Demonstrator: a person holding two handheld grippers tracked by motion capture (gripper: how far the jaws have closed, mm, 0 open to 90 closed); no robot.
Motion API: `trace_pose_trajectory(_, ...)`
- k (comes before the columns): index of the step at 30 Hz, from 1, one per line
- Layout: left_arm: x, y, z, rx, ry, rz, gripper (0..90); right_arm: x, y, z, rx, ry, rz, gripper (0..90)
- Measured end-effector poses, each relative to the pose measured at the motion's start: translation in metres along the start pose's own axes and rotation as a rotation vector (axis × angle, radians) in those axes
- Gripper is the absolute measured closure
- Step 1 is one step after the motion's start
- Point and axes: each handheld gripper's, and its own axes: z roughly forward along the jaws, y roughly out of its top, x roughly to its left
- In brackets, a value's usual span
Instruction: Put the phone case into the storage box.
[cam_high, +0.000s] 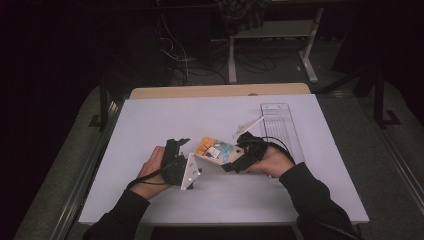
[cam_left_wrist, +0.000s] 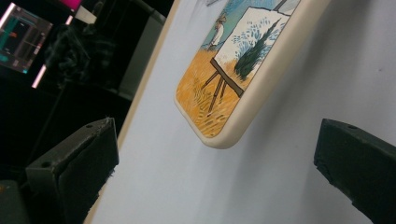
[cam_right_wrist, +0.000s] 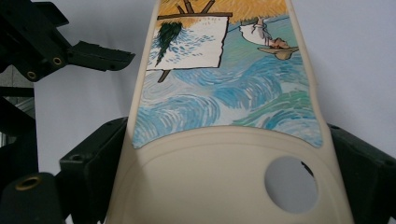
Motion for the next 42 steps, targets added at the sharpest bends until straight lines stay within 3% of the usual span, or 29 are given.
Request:
trace_pose_trajectory(13, -0.008, 0.002, 0.004, 0.016, 0.058, 0.130, 0.0, 0.000, 0.000, 0.001, 0.002, -0.001, -0.007, 9.1)
trace_pose_trajectory(18, -0.012, 0.003, 0.006, 0.017, 0.065, 0.152, 0.0, 0.003, 0.002, 0.001, -0.008, 0.011, 0.007, 9.0)
trace_pose_trajectory(19, -0.013, 0.003, 0.007, 0.016, 0.066, 0.157, 0.0, 0.002, 0.002, 0.002, -0.005, 0.004, -0.013, 9.0)
trace_pose_trajectory(23, -0.016, 0.005, 0.008, 0.001, 0.093, 0.179, 0.0, 0.004, 0.004, 0.003, -0.010, 0.008, -0.011, 9.0)
trace_pose_trajectory(25, -0.017, 0.006, 0.008, -0.001, 0.116, 0.207, 0.0, 0.005, 0.004, 0.003, -0.009, 0.010, -0.011, 9.1)
trace_pose_trajectory(28, -0.020, 0.007, 0.010, -0.003, 0.114, 0.226, 0.0, 0.008, 0.006, 0.005, -0.012, 0.033, -0.002, 9.0)
trace_pose_trajectory(33, -0.022, 0.009, 0.012, -0.013, 0.130, 0.248, 0.0, 0.009, 0.008, 0.009, -0.010, 0.026, -0.039, 9.1)
trace_pose_trajectory(35, -0.024, 0.009, 0.013, -0.014, 0.135, 0.254, 0.3, 0.012, 0.009, 0.009, -0.015, 0.037, -0.018, 9.1)
trace_pose_trajectory(42, -0.025, 0.010, 0.013, -0.015, 0.153, 0.282, 8.6, 0.014, 0.010, 0.010, -0.020, 0.044, -0.013, 9.1)
